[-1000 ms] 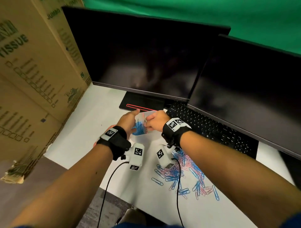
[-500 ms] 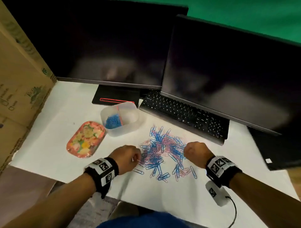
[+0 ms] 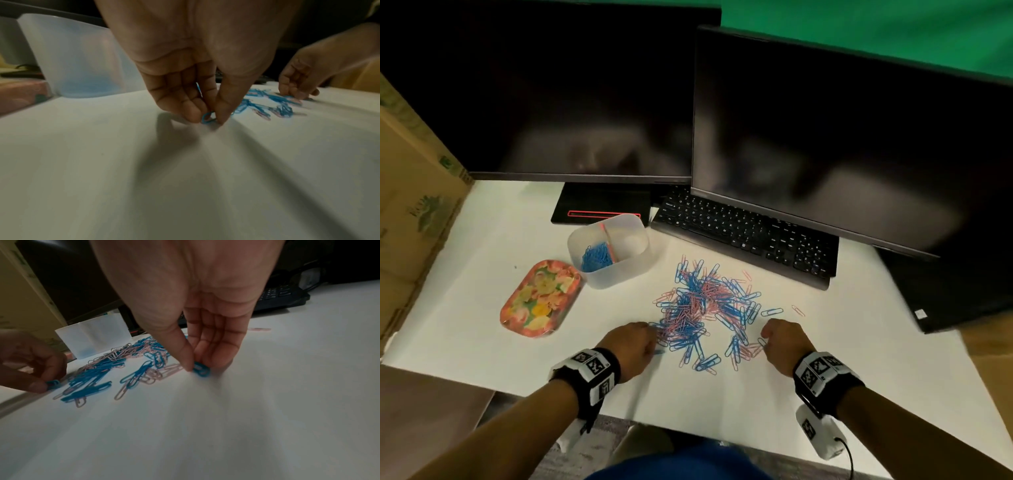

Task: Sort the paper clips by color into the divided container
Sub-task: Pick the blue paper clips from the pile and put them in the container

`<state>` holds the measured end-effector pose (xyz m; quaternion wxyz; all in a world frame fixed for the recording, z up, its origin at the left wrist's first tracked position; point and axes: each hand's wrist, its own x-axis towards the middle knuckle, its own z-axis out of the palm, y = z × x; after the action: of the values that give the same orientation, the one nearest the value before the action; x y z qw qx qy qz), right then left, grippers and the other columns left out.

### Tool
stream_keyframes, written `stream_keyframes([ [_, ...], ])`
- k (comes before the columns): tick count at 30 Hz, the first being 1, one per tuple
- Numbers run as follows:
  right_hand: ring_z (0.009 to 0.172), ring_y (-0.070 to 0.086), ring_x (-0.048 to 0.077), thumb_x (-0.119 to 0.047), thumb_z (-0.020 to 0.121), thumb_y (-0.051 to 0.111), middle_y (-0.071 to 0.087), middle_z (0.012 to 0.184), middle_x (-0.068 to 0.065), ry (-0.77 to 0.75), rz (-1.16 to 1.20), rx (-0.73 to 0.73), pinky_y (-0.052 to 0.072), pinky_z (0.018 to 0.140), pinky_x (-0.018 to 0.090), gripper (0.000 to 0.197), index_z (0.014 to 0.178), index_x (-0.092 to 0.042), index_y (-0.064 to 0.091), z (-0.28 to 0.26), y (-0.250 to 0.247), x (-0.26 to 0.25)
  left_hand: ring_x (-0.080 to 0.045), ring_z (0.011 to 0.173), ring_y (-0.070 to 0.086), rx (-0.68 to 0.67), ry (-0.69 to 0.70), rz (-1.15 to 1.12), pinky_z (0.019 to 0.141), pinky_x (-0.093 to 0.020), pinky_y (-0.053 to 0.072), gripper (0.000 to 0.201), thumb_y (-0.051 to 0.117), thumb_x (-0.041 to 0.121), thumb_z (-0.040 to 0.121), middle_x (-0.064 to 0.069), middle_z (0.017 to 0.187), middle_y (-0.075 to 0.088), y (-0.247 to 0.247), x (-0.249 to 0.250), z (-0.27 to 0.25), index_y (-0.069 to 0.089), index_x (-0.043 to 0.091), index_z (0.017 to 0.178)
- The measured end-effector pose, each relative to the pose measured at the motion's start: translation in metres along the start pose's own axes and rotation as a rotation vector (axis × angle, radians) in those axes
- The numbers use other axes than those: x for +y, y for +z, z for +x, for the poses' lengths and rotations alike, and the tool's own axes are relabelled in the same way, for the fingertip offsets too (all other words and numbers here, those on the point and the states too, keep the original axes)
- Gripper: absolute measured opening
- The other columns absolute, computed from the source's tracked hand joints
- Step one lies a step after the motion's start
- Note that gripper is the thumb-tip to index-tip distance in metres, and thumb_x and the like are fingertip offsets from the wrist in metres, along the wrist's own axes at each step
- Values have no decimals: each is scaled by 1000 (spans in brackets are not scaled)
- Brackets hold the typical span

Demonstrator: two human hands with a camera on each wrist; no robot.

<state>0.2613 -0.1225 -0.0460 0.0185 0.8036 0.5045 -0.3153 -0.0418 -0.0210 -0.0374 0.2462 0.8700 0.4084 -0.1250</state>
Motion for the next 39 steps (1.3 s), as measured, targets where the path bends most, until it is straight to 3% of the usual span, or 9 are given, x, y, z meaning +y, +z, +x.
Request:
stream_keyframes([
  [4,106,60,27,-3,82,53,65,114,10,-24,35,6,46,84,24,27,105,-10,66,2,-1,1,-19,69,53,84,-24,-183,60,-24,34,14,53,15,80,8,71,57,-5,-2,0,50,27,73],
  [7,105,59,26,-3,85,51,64,110,9,-47,79,30,45,81,24,23,102,-9,66,-1,-5,-1,-14,62,50,126,-19,-363,64,-23,40,24,54,8,83,9,66,54,-5,0,2,57,27,97],
  [9,97,60,24,-3,85,50,63,102,7,-84,153,40,41,74,19,21,99,-11,64,-3,-7,-1,-10,59,51,115,-27,-484,69,-24,46,37,53,1,85,8,66,54,-4,2,6,57,29,108],
  [12,81,58,15,-7,89,49,63,88,-1,-192,255,-1,37,62,4,21,105,-16,60,-8,-9,-6,-13,65,57,55,-83,-668,75,-28,52,40,52,-10,80,3,76,59,-6,9,11,65,26,92],
  [18,62,51,19,0,89,46,54,67,2,-235,496,-270,42,57,27,27,89,-23,60,-8,-9,-32,-21,64,55,11,-174,-851,61,-28,44,20,47,-3,82,-5,74,63,-14,30,24,55,15,78],
  [21,62,50,14,-3,89,44,54,69,-3,-303,348,-242,42,61,24,25,86,-22,60,-10,-6,-50,-14,66,53,11,-172,-668,61,-24,41,12,58,16,82,5,70,60,-13,35,28,58,22,72],
  [25,91,50,17,-24,88,59,51,99,-1,-513,-48,-213,43,84,26,28,115,-17,58,-15,8,-62,-12,70,58,-28,-97,-304,65,-24,45,18,70,36,77,10,69,59,-4,46,28,63,20,78],
  [28,106,54,24,-27,90,58,50,117,6,-539,-157,-206,43,89,31,33,121,-16,57,-13,14,-64,-20,83,62,-60,-87,-148,68,-26,45,14,68,34,78,2,85,66,2,49,31,64,22,80],
  [39,102,57,28,-14,91,50,57,112,8,-566,-148,-148,46,85,32,19,104,-10,63,-8,15,-66,-27,92,62,-29,-116,-51,75,-30,48,15,55,25,83,-4,99,67,3,43,34,65,17,91],
])
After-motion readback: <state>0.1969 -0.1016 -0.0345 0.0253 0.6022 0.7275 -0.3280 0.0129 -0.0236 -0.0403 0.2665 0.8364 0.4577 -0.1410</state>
